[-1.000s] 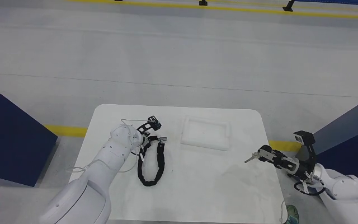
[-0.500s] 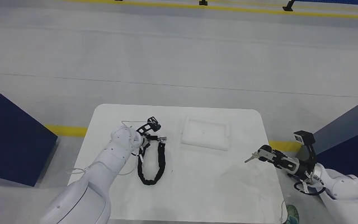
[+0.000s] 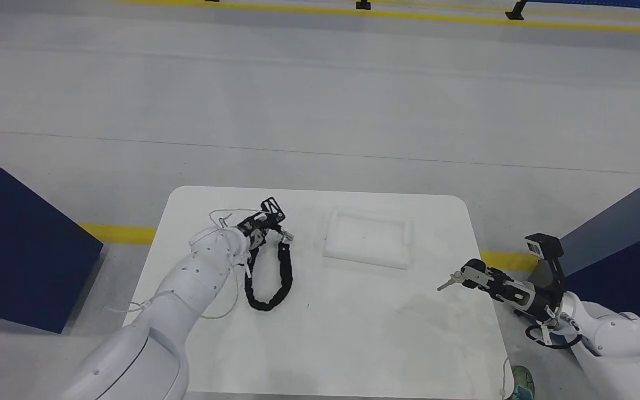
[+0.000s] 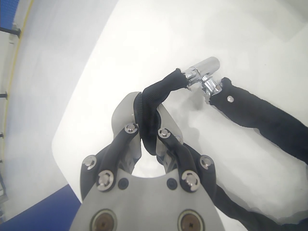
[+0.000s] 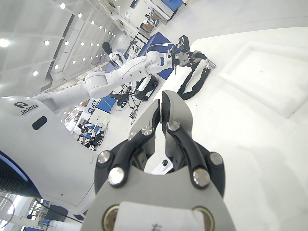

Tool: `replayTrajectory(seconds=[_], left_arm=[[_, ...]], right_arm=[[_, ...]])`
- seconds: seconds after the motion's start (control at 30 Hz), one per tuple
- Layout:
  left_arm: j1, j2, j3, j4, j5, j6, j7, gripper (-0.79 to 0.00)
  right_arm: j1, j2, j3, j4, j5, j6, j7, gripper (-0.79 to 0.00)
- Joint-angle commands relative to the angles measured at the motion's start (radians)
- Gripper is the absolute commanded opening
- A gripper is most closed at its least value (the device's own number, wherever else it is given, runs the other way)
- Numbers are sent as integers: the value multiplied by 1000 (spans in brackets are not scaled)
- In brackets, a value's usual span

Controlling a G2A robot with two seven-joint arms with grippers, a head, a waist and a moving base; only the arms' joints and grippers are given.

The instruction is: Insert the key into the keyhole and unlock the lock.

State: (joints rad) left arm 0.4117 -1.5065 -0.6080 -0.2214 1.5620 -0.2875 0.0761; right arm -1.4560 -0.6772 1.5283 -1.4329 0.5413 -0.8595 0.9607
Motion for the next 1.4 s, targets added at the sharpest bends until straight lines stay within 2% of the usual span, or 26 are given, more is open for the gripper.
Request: replayTrajectory(seconds=[0.0, 0.07, 0.23, 0.37, 0.5, 0.6, 0.7, 0.8, 0.9, 0.97, 1.13, 1.37], left_arm=[[16, 12, 10, -12, 53, 130, 77, -785], [37, 26, 15, -22, 92, 242, 152, -785], [90, 65, -13, -75, 103, 426, 302, -785], [140, 110, -49, -150, 121, 570, 419, -785], [211, 171, -105, -286, 157, 701, 513, -785], [297, 231, -179, -459, 193, 778, 570, -785], [428, 301, -288, -701, 228, 752, 602, -785], [599, 370, -432, -982, 269, 658, 610, -785], [780, 421, -579, -1236, 258, 513, 644, -785], [879, 443, -661, -1350, 228, 412, 687, -785], [1023, 470, -782, -1485, 149, 219, 774, -785], [1098, 481, -843, -1541, 49, 34, 842, -785]], right_arm=[[0, 0, 0, 0, 0, 0, 0, -785], [0, 0, 0, 0, 0, 0, 0, -785], [0, 0, 0, 0, 0, 0, 0, -785], [0, 0, 0, 0, 0, 0, 0, -785], [0, 0, 0, 0, 0, 0, 0, -785], [0, 0, 0, 0, 0, 0, 0, -785], [0, 0, 0, 0, 0, 0, 0, -785], [0, 0, 0, 0, 0, 0, 0, -785], [0, 0, 0, 0, 0, 0, 0, -785], [0, 0, 0, 0, 0, 0, 0, -785], [0, 0, 0, 0, 0, 0, 0, -785], [0, 0, 0, 0, 0, 0, 0, -785]])
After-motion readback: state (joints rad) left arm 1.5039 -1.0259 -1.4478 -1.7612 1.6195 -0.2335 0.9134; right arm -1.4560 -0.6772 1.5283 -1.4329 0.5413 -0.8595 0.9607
